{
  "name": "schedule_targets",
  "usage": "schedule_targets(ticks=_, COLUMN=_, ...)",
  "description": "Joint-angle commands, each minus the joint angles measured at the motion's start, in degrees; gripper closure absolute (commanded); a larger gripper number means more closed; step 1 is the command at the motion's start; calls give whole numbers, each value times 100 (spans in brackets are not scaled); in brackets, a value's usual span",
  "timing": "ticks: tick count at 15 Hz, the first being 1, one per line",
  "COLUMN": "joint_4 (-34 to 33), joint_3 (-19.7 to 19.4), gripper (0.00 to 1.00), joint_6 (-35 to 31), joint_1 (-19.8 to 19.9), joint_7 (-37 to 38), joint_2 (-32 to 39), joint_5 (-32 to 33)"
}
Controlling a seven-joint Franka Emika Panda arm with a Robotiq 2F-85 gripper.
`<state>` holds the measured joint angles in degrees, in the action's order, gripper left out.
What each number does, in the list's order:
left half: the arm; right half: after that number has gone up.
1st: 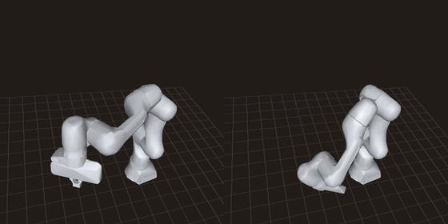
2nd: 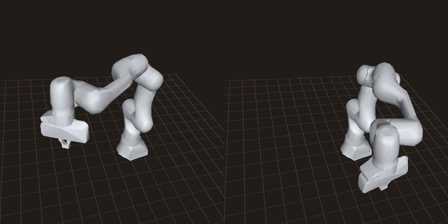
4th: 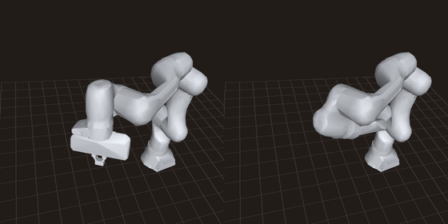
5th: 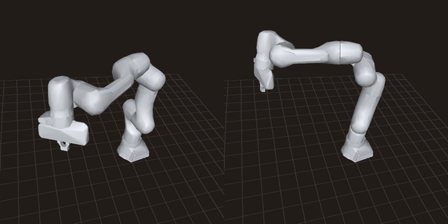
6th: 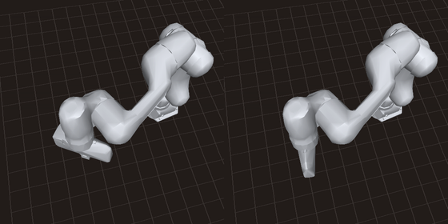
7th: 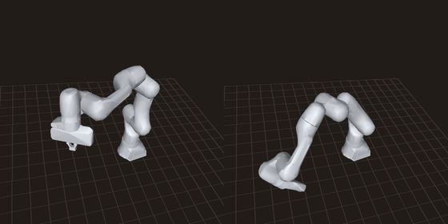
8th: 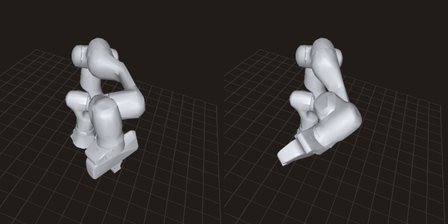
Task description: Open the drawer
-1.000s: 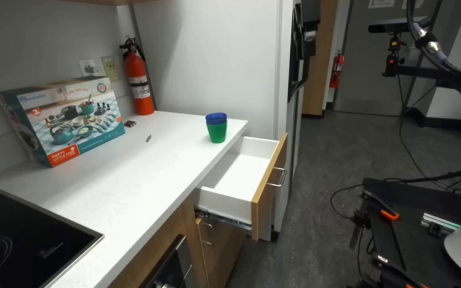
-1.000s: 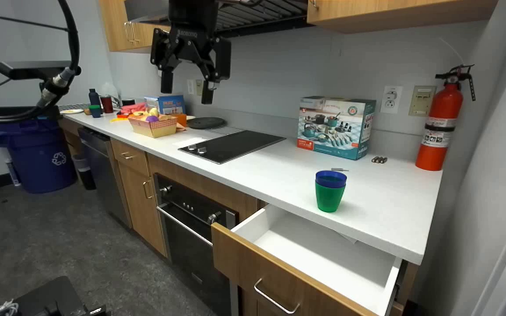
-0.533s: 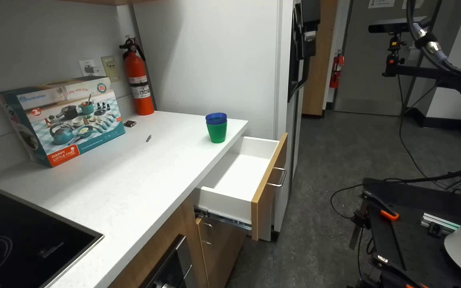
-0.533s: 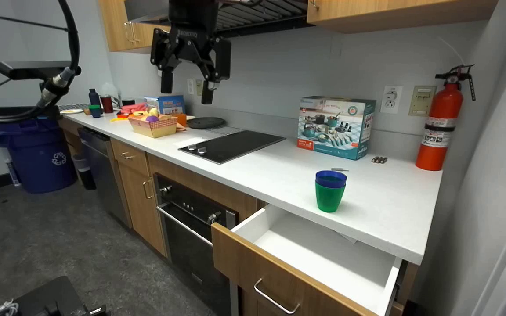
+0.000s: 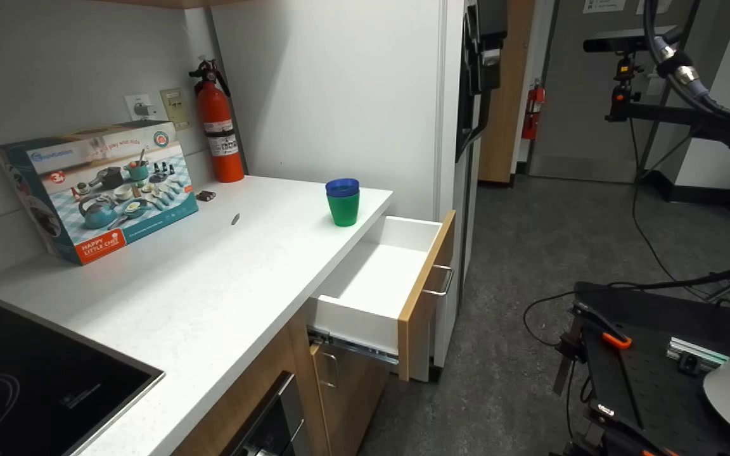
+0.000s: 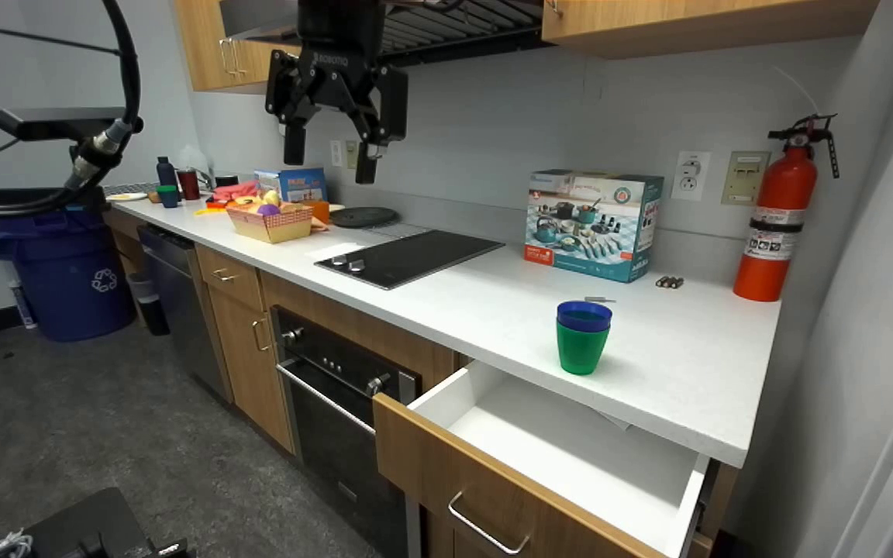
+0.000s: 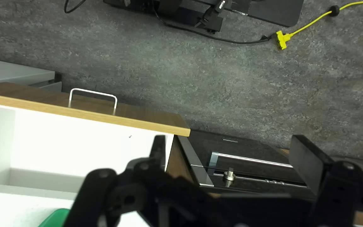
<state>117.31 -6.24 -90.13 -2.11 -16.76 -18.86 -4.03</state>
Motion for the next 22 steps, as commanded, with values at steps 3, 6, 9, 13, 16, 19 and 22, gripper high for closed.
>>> schedule_targets(ticks=3, joint_4=-12, joint_3=66, gripper=0, joint_6=12, joint_1=78, joint_7=-17, joint_2=7, joint_5=-19)
schedule_targets(ticks=6, joint_4=-12, joint_3=66, gripper=0, joint_6=12, joint_1=78, joint_7=-17, joint_2=7, joint_5=-19)
schedule_targets(ticks=9, joint_4=119, joint_3=63, gripper=0, joint_6=-178, joint_1=121, joint_7=145, joint_2=-41, joint_5=-70)
schedule_targets(ticks=13, joint_4=305, joint_3=50, gripper=0, joint_6=-671, joint_1=222, joint_7=592, joint_2=74, joint_5=-169)
schedule_targets(ticks=16, joint_4=554, joint_3=36, gripper=0, joint_6=-1406, joint_1=355, joint_7=1123, joint_2=203, joint_5=-154)
schedule_targets(ticks=19, joint_4=838, joint_3=17, gripper=0, joint_6=-2259, joint_1=539, joint_7=1776, joint_2=420, joint_5=-135)
schedule_targets(ticks=22, joint_4=1079, joint_3=-9, gripper=0, joint_6=-2969, joint_1=733, joint_7=2432, joint_2=769, joint_5=-119)
